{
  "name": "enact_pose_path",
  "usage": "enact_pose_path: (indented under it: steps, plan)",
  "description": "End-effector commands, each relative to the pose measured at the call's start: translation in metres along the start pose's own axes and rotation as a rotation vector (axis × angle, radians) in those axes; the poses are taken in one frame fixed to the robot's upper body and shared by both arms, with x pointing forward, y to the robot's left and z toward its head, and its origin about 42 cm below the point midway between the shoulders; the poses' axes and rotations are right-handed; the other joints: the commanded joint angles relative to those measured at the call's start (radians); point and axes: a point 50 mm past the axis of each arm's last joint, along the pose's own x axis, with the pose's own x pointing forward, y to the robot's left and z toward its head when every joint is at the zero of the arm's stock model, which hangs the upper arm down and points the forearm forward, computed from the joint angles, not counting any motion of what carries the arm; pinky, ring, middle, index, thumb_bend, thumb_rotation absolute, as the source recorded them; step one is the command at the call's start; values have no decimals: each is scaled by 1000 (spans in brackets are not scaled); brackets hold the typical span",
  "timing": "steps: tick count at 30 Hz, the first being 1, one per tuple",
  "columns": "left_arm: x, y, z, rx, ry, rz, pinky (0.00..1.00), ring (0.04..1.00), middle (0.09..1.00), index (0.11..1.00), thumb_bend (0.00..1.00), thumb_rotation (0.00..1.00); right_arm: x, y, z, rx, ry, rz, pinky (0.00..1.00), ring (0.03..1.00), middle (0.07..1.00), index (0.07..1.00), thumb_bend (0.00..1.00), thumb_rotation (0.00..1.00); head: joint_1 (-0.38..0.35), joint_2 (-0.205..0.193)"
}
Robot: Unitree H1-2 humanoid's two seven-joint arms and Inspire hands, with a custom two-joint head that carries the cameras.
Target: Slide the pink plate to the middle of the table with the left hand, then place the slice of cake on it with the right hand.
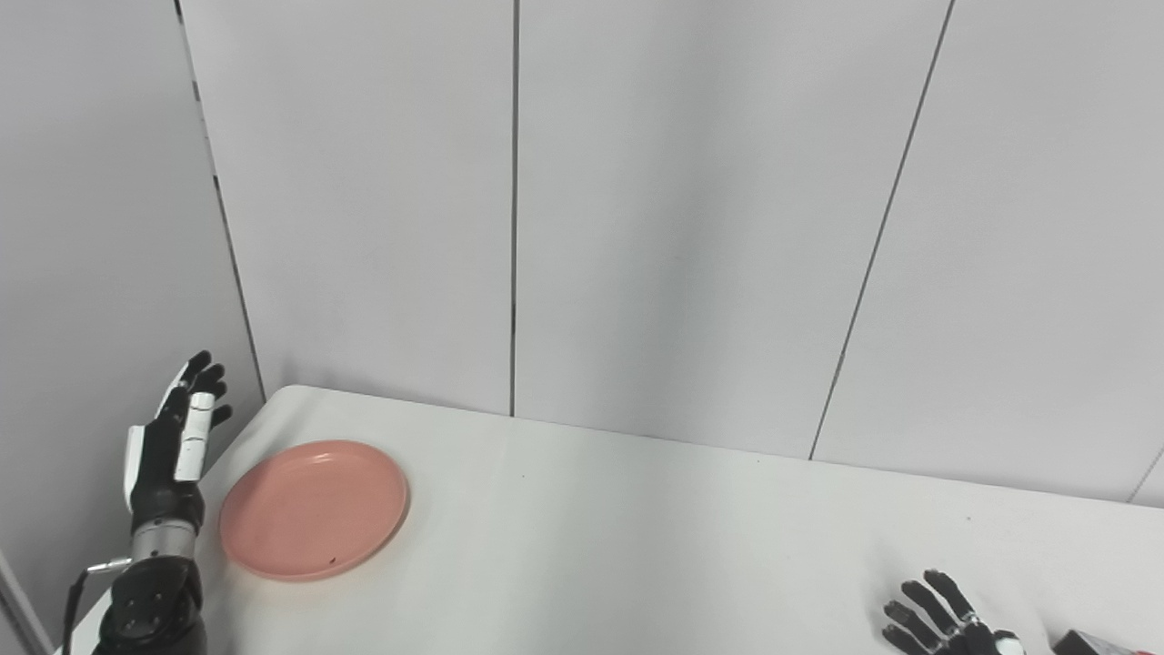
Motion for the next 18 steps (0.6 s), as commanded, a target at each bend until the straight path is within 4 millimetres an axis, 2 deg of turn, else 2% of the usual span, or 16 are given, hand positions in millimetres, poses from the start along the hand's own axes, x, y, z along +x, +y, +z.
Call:
enact_pose_path:
  steps: [1, 5, 9, 12, 18]
  plan:
    - [24, 11, 26, 9, -86, 19, 875, 899, 911, 895, 772, 958, -20, -1, -18, 26, 71, -24, 792, 787, 828, 854, 919, 946, 0, 4]
    - [23, 18, 14, 41, -34, 46, 861, 901, 908, 903, 808, 957, -22, -1, -14, 29, 73, -28, 782, 777, 815, 850, 913, 945, -2, 13]
    - [19, 22, 4, 33, 5, 63, 800, 881, 889, 874, 730, 931, -23, 1, -10, 31, 75, -29, 791, 774, 809, 847, 894, 949, -6, 24]
    - [15, 21, -1, 23, 22, 70, 822, 897, 901, 890, 709, 952, -24, 2, -7, 28, 78, -35, 783, 765, 803, 841, 888, 951, -8, 28]
    - [0, 11, -13, 26, 40, 43, 765, 861, 869, 891, 787, 947, -24, 5, -1, 29, 76, -42, 796, 763, 795, 852, 851, 962, -14, 37]
